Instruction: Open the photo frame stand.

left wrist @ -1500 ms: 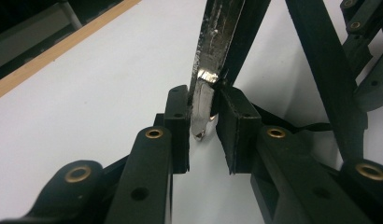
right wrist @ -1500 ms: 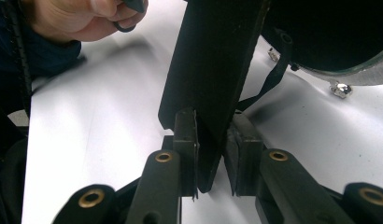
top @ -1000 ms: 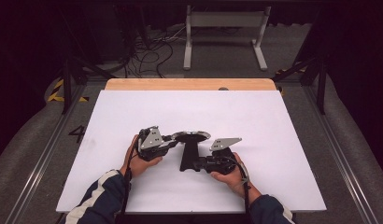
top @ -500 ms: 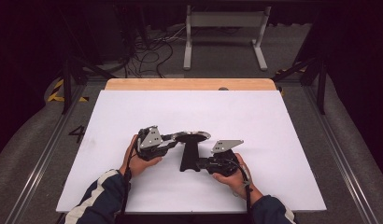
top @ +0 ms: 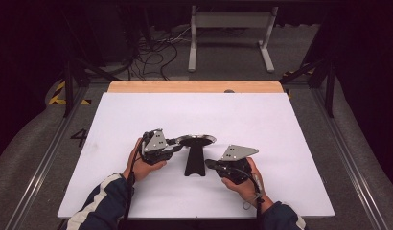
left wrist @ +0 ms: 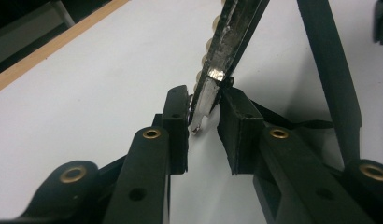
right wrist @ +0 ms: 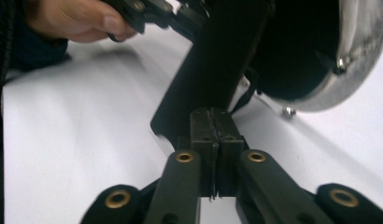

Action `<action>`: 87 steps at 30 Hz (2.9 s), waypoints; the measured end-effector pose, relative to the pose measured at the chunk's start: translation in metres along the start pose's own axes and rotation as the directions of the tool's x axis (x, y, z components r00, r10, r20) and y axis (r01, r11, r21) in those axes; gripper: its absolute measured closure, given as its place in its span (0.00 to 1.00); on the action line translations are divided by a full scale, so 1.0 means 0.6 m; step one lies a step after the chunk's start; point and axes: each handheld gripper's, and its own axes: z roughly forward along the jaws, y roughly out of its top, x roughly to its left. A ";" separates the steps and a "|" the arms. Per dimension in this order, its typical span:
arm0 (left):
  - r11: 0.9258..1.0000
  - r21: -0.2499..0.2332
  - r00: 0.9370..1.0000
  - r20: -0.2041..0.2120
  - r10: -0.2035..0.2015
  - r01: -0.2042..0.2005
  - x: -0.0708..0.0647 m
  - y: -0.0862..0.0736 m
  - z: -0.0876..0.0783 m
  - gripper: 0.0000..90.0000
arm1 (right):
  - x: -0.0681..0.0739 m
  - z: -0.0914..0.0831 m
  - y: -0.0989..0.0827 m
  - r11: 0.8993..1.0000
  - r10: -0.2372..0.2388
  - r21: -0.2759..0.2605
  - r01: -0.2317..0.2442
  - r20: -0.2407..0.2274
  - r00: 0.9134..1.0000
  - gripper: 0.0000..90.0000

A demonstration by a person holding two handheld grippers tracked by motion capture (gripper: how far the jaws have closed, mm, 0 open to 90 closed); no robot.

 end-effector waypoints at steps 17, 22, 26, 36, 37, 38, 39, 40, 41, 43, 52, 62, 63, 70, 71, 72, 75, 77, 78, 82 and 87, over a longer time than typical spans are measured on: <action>1.000 -0.017 1.000 0.023 0.006 -0.005 0.000 0.008 -0.001 0.80 | 0.059 0.034 0.018 0.995 -0.069 -0.063 0.073 0.064 0.996 1.00; 1.000 -0.011 1.000 0.013 0.014 -0.013 -0.001 0.009 0.000 0.80 | 0.073 0.051 0.019 0.994 -0.083 -0.057 0.088 0.078 0.993 1.00; 1.000 -0.004 1.000 0.009 0.016 -0.016 -0.003 0.010 0.000 0.80 | 0.085 0.065 0.022 0.992 -0.111 -0.050 0.116 0.099 0.989 1.00; 0.999 0.026 1.000 -0.005 0.029 -0.029 -0.010 0.016 0.000 0.82 | 0.111 0.111 0.025 0.990 -0.139 -0.019 0.142 0.120 0.983 1.00; 0.999 0.026 1.000 -0.004 0.028 -0.028 -0.010 0.016 0.000 0.82 | 0.113 0.113 0.025 0.989 -0.143 -0.017 0.146 0.121 0.982 1.00; 0.999 0.027 1.000 -0.004 0.028 -0.028 -0.009 0.016 0.000 0.82 | 0.115 0.115 0.024 0.988 -0.152 -0.013 0.154 0.125 0.981 1.00; 0.999 0.028 1.000 -0.004 0.028 -0.028 -0.010 0.016 0.000 0.82 | 0.117 0.119 0.024 0.987 -0.160 -0.001 0.161 0.129 0.979 1.00; 0.999 0.028 1.000 -0.005 0.030 -0.030 -0.010 0.016 0.000 0.82 | 0.117 0.120 0.023 0.987 -0.159 0.004 0.160 0.134 0.978 1.00; 0.999 0.030 0.999 -0.008 0.033 -0.032 -0.010 0.016 0.000 0.82 | 0.117 0.121 0.022 0.987 -0.158 0.006 0.159 0.141 0.977 1.00; 0.999 0.033 0.999 -0.007 0.032 -0.032 -0.011 0.017 0.000 0.82 | 0.115 0.123 0.020 0.988 -0.151 0.013 0.151 0.150 0.977 1.00; 0.998 0.049 0.999 -0.016 0.044 -0.043 -0.013 0.019 -0.001 0.83 | 0.108 0.127 0.013 0.988 -0.152 0.058 0.143 0.174 0.973 1.00; 0.995 0.075 0.997 -0.035 0.062 -0.059 -0.019 0.021 -0.006 0.84 | 0.104 0.124 0.007 0.988 -0.149 0.071 0.139 0.160 0.976 1.00; 0.995 0.075 0.997 -0.036 0.061 -0.058 -0.019 0.021 -0.006 0.84 | 0.105 0.123 0.007 0.988 -0.146 0.072 0.136 0.162 0.976 1.00; 0.997 0.066 0.998 -0.035 0.051 -0.049 -0.018 0.022 -0.003 0.84 | 0.119 0.131 0.012 0.984 -0.176 0.061 0.167 0.171 0.969 0.99; 0.997 0.066 0.998 -0.033 0.050 -0.048 -0.018 0.022 -0.003 0.84 | 0.121 0.133 0.014 0.983 -0.183 0.056 0.176 0.181 0.966 0.99; 0.997 0.068 0.998 -0.032 0.050 -0.048 -0.018 0.022 -0.003 0.84 | 0.122 0.134 0.015 0.984 -0.180 0.053 0.173 0.182 0.967 0.99; 0.996 0.071 0.998 -0.033 0.056 -0.054 -0.018 0.023 -0.003 0.84 | 0.119 0.137 0.016 0.985 -0.169 0.051 0.162 0.203 0.964 1.00; 0.996 0.070 0.998 -0.033 0.056 -0.053 -0.018 0.023 -0.003 0.84 | 0.117 0.139 0.016 0.985 -0.170 0.053 0.163 0.207 0.963 1.00; 0.996 0.070 0.998 -0.033 0.055 -0.053 -0.019 0.023 -0.003 0.84 | 0.116 0.141 0.015 0.985 -0.171 0.061 0.162 0.219 0.961 1.00; 0.996 0.072 0.998 -0.037 0.057 -0.055 -0.019 0.023 -0.002 0.84 | 0.112 0.143 0.013 0.985 -0.167 0.074 0.153 0.251 0.953 1.00; 0.995 0.081 0.997 -0.051 0.062 -0.058 -0.022 0.024 -0.001 0.84 | 0.119 0.142 0.012 0.981 -0.191 0.088 0.173 0.283 0.940 1.00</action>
